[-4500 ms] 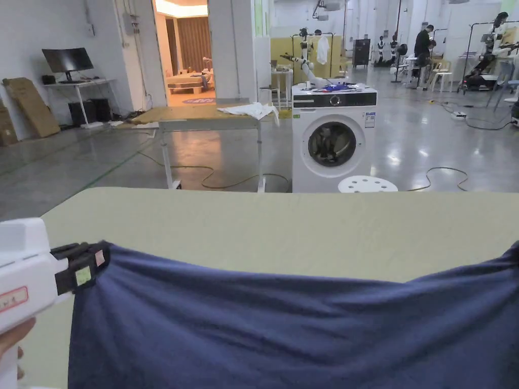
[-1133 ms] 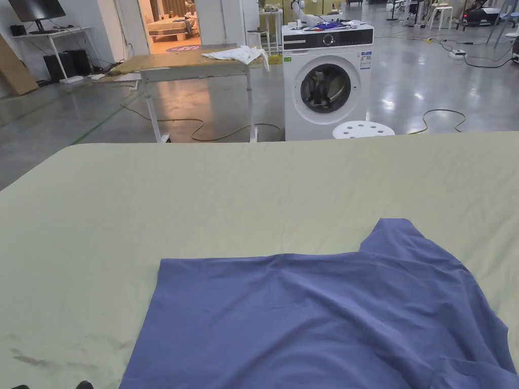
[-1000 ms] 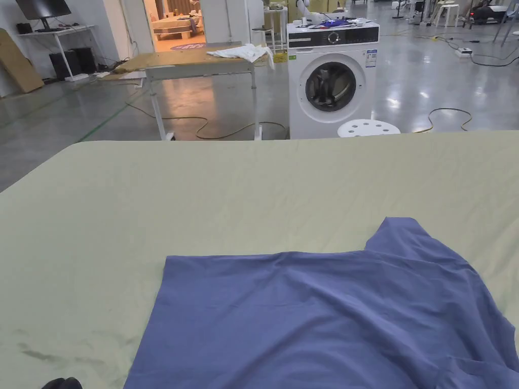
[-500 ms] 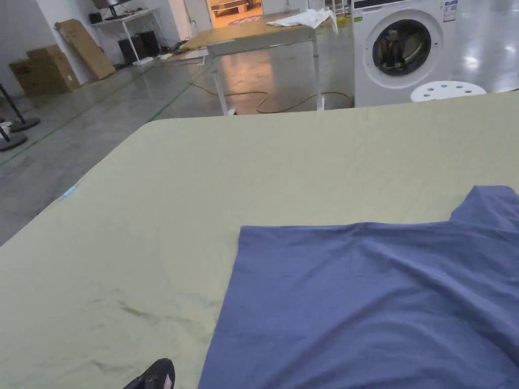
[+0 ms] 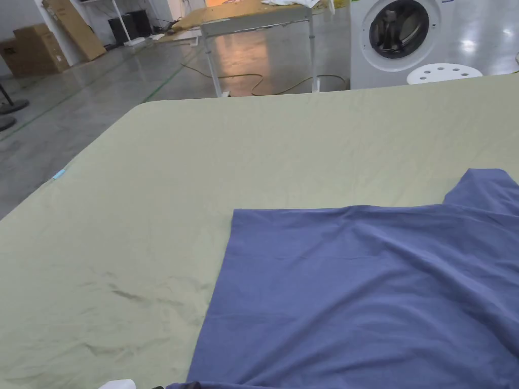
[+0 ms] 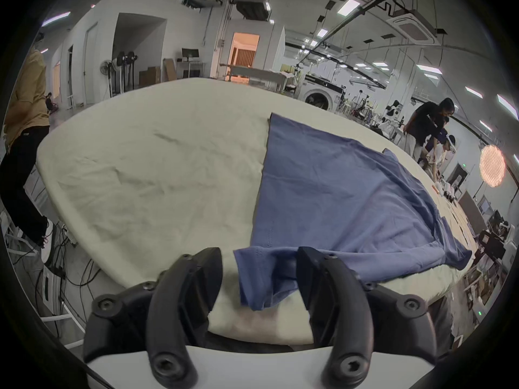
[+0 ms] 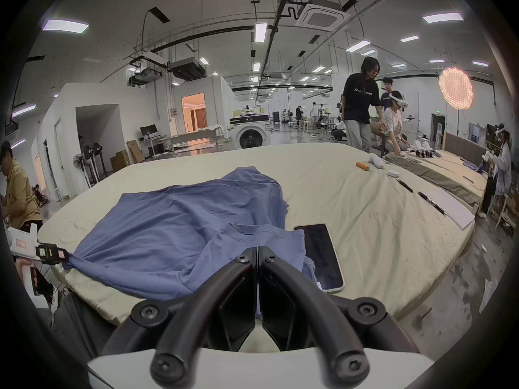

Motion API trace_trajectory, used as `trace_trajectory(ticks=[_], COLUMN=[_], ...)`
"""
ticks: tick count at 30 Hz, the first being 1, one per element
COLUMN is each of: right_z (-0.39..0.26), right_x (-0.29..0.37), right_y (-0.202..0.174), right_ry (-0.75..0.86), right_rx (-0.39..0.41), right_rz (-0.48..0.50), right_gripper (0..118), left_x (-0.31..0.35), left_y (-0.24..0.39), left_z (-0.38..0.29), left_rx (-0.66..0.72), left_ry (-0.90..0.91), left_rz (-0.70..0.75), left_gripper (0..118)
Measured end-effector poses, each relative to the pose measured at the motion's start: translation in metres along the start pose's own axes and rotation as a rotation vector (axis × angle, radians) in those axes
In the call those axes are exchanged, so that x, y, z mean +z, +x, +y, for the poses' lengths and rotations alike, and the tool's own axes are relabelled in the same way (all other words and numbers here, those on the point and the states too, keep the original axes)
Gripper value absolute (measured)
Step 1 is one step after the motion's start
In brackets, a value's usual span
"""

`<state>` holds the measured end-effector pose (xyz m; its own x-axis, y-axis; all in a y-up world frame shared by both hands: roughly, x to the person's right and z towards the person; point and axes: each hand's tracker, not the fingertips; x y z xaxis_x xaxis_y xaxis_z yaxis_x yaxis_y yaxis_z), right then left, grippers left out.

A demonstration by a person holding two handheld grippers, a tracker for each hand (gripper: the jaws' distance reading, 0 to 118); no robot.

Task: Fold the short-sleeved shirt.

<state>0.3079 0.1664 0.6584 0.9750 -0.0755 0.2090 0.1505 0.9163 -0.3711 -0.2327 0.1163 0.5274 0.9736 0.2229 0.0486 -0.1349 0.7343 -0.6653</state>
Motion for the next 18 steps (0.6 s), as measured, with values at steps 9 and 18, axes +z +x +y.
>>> trace_trajectory(ticks=[9, 18], right_z=[-0.018, -0.028], right_x=[0.010, 0.001], right_y=[0.021, 0.045], right_ry=[-0.048, -0.070], right_rx=[-0.036, -0.127], right_rz=[-0.080, -0.103], right_gripper=[0, 69], left_x=[-0.017, -0.025], left_y=[0.006, 0.028], left_z=[-0.002, 0.000], left_rx=[0.015, -0.183], left_ry=[-0.063, -0.115], left_rz=[-0.006, 0.060], left_gripper=[6, 5])
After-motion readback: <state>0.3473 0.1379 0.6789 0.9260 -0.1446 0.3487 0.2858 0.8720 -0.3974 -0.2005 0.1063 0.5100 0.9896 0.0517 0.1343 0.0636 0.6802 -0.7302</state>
